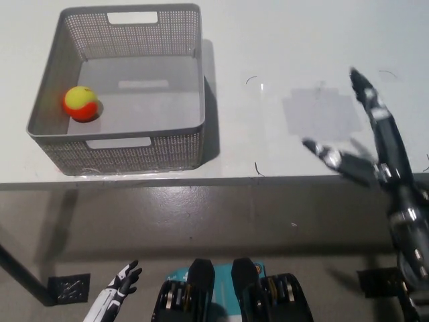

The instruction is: Use the right hand to pick up a tennis ball and put it into a container on the left side

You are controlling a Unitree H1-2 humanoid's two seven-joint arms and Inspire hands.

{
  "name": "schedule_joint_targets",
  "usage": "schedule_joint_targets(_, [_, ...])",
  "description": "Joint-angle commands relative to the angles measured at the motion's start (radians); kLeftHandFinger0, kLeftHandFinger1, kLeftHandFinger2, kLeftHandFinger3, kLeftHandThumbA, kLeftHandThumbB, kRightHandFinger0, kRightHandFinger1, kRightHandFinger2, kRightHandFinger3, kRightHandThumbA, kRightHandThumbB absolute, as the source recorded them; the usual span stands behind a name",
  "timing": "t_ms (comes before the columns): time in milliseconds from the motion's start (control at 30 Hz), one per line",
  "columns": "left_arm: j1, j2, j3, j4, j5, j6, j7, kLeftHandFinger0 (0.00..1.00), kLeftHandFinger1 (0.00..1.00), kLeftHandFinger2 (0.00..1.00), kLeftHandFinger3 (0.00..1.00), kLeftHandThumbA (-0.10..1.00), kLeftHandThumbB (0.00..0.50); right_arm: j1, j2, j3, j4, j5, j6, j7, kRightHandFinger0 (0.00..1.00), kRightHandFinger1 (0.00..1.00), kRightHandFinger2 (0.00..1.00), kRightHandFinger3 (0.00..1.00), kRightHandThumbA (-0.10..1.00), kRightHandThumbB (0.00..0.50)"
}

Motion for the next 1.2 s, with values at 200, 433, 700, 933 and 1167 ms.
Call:
schedule_joint_targets(200, [0.004, 0.005, 0.018, 0.006, -0.017, -0.098, 0.015, 1.0, 1.0, 1.0, 1.0, 1.0, 0.323, 0.265, 0.045, -0.019, -0.057, 0.23, -0.252, 0.062, 1.0, 1.0, 1.0, 1.0, 1.0, 0.254])
schedule_joint_targets(433, [-0.005, 0.006, 0.028, 0.016, -0.047, -0.109, 0.002, 1.0, 1.0, 1.0, 1.0, 1.0, 0.316, 0.362, 0.064, 0.0, 0.157, 0.202, -0.373, 0.086, 1.0, 1.0, 1.0, 1.0, 1.0, 0.239])
schedule_joint_targets(700, [-0.014, -0.001, 0.036, 0.016, -0.052, -0.11, 0.005, 1.0, 1.0, 1.0, 1.0, 1.0, 0.286, 0.408, 0.059, -0.013, 0.287, 0.207, -0.391, 0.099, 1.0, 1.0, 1.0, 1.0, 1.0, 0.232])
schedule_joint_targets(933, [-0.01, -0.01, 0.046, 0.022, -0.058, -0.119, 0.007, 1.0, 1.0, 1.0, 1.0, 1.0, 0.278, 0.37, 0.051, -0.02, 0.41, 0.252, -0.42, 0.143, 1.0, 1.0, 1.0, 1.0, 1.0, 0.231])
schedule_joint_targets(1167, [-0.003, -0.013, 0.054, 0.007, -0.051, -0.091, 0.012, 1.0, 1.0, 1.0, 1.0, 1.0, 0.285, 0.352, 0.048, -0.027, 0.438, 0.274, -0.408, 0.165, 1.0, 1.0, 1.0, 1.0, 1.0, 0.218])
